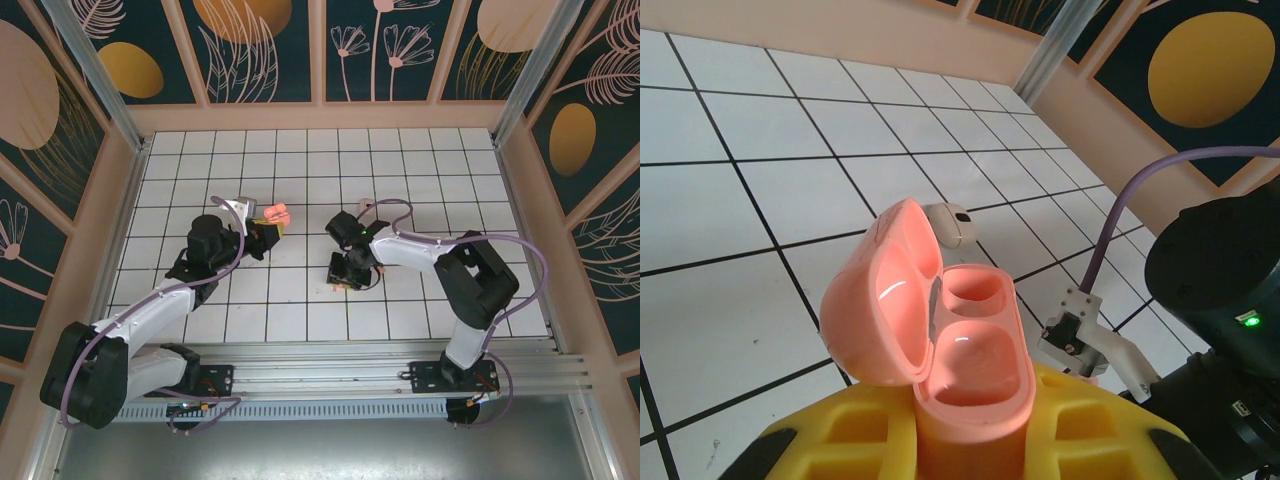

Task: Insert wireless bluetooth earbuds into charging case

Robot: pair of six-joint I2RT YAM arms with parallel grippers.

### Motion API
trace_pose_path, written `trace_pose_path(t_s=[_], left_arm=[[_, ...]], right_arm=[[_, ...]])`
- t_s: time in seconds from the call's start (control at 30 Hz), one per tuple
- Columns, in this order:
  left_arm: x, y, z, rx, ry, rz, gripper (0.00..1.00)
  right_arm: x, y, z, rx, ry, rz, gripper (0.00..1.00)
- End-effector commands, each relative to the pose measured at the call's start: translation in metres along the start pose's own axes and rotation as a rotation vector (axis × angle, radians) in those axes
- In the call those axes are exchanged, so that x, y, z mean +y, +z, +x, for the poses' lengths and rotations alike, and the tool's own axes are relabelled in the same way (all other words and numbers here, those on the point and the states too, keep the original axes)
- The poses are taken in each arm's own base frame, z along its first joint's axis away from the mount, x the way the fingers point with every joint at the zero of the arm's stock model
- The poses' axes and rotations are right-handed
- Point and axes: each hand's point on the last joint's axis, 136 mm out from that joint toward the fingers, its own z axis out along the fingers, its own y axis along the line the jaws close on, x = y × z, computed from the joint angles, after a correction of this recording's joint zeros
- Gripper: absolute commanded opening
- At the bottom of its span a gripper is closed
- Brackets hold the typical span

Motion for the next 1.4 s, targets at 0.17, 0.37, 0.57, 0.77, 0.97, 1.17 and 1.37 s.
trace_pose_path(t_s=[0.17,0.37,0.57,0.77,0.97,1.17,1.37], left_arm=[[-0.004,-0.002,-0.013,-0.033,0.031,0.011,0.11],[-0.004,-0.003,-0.013,-0.034,0.035,0.006,0.11],[-0.004,-0.004,-0.012,-0.032,0.034,0.004,0.11],[-0.005,-0.005,-0.014,-0.038,0.035,0.005,0.11],[-0.005,-0.005,-0.015,-0.04,0.035,0.004,0.11],[-0.005,-0.006,-0.015,-0.04,0.035,0.003,0.11],[-0.005,-0.006,-0.014,-0.038,0.036,0.001,0.11]], right_arm=[[0.02,-0.003,-0.014,-0.038,-0.056,-0.035,0.33],[0.02,-0.014,-0.019,-0.063,-0.06,-0.008,0.35],[0.012,-0.022,-0.013,-0.043,-0.066,0.036,0.38],[0.011,-0.013,-0.008,0.001,-0.067,0.043,0.38],[0.012,-0.006,-0.01,0.01,-0.075,0.05,0.38],[0.01,0.002,-0.008,0.027,-0.078,0.055,0.37],[0.01,0.008,-0.008,0.037,-0.077,0.051,0.35]])
